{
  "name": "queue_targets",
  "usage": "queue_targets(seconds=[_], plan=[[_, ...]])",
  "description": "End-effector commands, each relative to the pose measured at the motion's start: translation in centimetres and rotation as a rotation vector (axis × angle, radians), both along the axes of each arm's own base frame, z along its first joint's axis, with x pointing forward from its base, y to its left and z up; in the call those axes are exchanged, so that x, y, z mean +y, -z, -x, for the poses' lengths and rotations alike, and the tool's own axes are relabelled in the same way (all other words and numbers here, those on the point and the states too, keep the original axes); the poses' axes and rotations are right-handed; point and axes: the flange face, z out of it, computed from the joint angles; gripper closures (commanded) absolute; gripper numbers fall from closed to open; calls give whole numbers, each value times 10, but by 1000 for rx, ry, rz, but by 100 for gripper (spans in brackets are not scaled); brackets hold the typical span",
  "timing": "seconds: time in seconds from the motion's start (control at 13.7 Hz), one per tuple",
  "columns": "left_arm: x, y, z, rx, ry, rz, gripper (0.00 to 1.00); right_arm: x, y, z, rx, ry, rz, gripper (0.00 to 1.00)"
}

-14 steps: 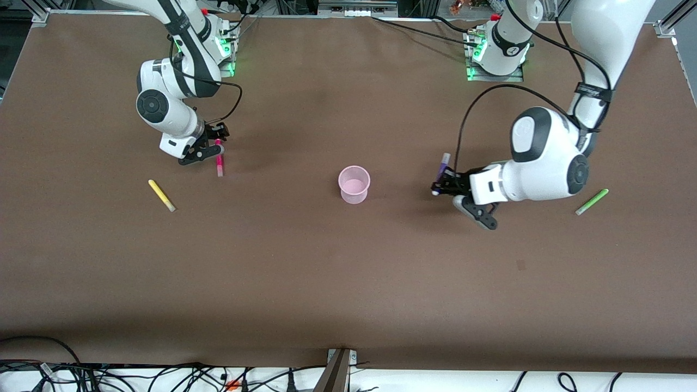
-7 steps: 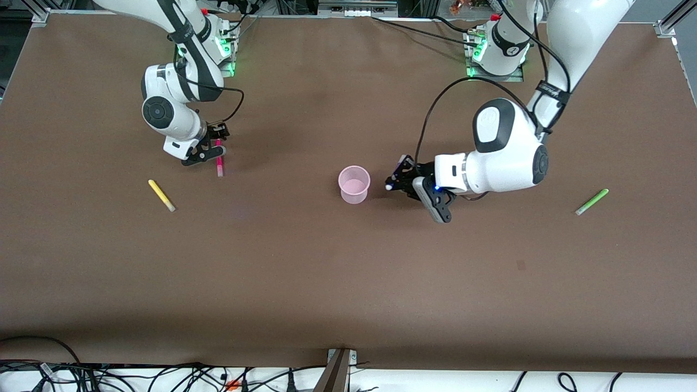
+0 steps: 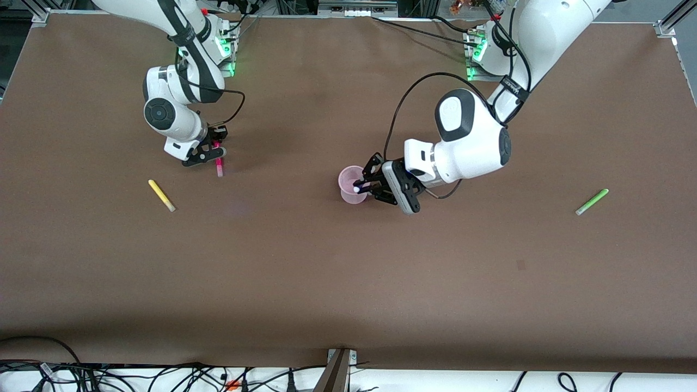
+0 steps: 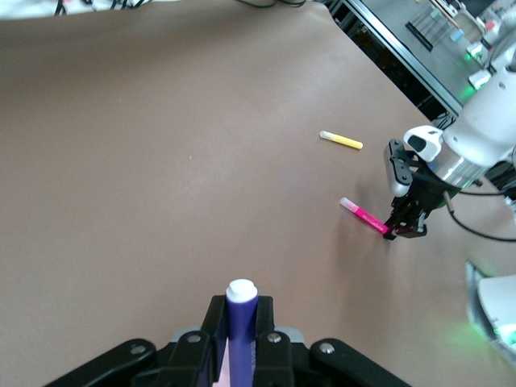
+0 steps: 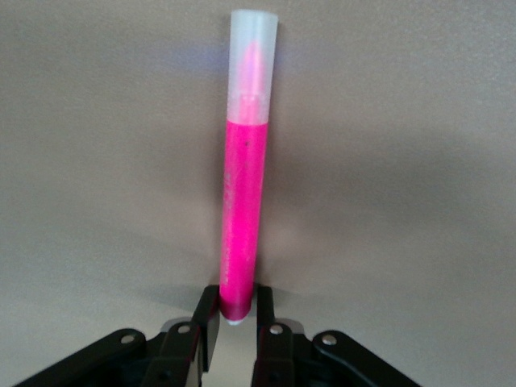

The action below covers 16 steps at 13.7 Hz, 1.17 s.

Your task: Organize pens into pink holder with both arms

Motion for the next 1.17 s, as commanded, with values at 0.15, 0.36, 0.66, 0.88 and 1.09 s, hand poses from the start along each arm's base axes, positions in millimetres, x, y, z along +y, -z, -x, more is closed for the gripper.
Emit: queue_targets(seconds=[0.15, 0.36, 0.66, 0.88, 1.09], plan=[[-14, 17, -3, -91, 33, 24, 100, 5, 1, -1, -15, -7, -1, 100], [-25, 30, 1, -102, 14, 13, 100, 20, -20, -10, -58, -47, -26, 100], [-37, 35, 9, -96, 27, 14, 100, 44, -65, -29, -55, -120, -25, 100], [-41, 29, 13, -88, 23, 24, 0, 52, -98, -52, -13, -213, 56, 100], [-33, -2, 9, -122, 8, 25, 0, 58, -138, -77, 28, -228, 102, 100]])
